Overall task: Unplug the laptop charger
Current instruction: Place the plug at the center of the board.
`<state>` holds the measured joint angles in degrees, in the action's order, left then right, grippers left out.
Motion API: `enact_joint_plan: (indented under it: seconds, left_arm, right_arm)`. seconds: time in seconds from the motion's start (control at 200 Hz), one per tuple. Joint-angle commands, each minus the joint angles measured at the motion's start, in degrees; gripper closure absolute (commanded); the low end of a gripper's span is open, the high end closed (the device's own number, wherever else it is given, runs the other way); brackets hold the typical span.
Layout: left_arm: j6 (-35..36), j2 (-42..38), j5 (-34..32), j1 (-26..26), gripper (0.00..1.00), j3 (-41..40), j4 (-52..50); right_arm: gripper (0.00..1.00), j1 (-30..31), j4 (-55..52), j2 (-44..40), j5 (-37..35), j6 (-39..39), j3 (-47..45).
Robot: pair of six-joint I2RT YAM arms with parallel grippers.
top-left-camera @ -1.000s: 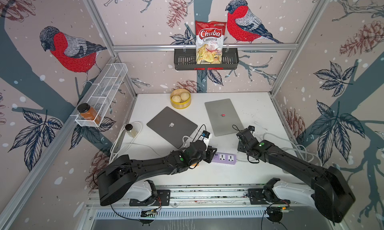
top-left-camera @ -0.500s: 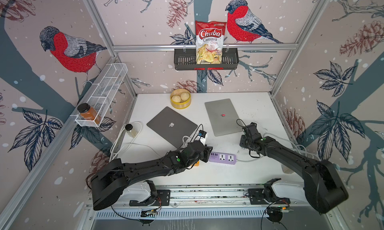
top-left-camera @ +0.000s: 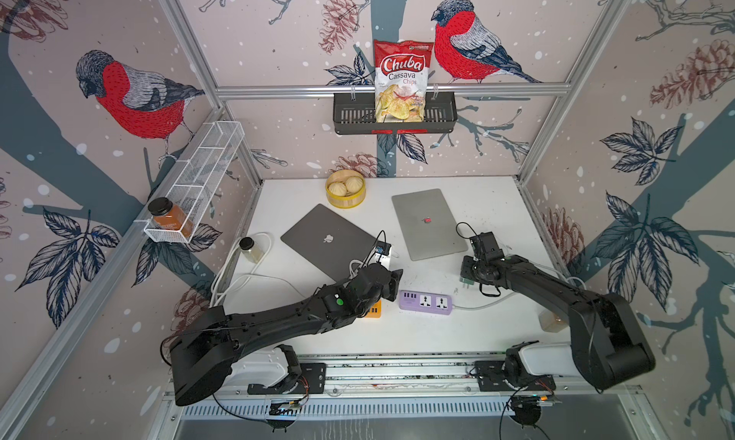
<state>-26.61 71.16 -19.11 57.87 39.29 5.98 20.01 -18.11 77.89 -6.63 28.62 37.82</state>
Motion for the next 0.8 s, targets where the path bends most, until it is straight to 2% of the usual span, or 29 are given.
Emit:
enact_joint_plan:
  seconds: [0.0,0.255,0.41,0.615,0.675,0.796]
  left_arm:
    - [0.5,-1.1,1.2,-3.6,0.54,0.9,-2.2]
    - [2.7,-3.3,6.5,-13.8,0.53,3.8,-6.5]
    - [2.0,-3.5,9.1,-18.9,0.53,3.2,-7.0]
    - [1.8,-3.8,13.3,-28.3,0.53,2.8,-6.7]
    - [1.9,-3.2,14.7,-31.1,0.53,2.8,-6.1]
    - [1.3,0.8,19.4,-37.4,0.54,2.8,-5.0]
  right_arm:
    - [0.57,0.9,-1.5,-0.5,-3.9,-0.4,0.0]
    - [0.45,1.5,-1.2,-0.6,-4.7,-0.8,0.0]
    - [0.44,2.4,-0.5,-0.4,-5.9,-0.9,0.3]
    - [0.4,14.4,0.8,-2.4,-15.4,-4.9,8.0]
    - [0.39,17.0,3.1,-1.3,-14.2,-8.1,10.8]
    - [0.39,19.7,8.7,3.6,-7.4,-16.9,15.6]
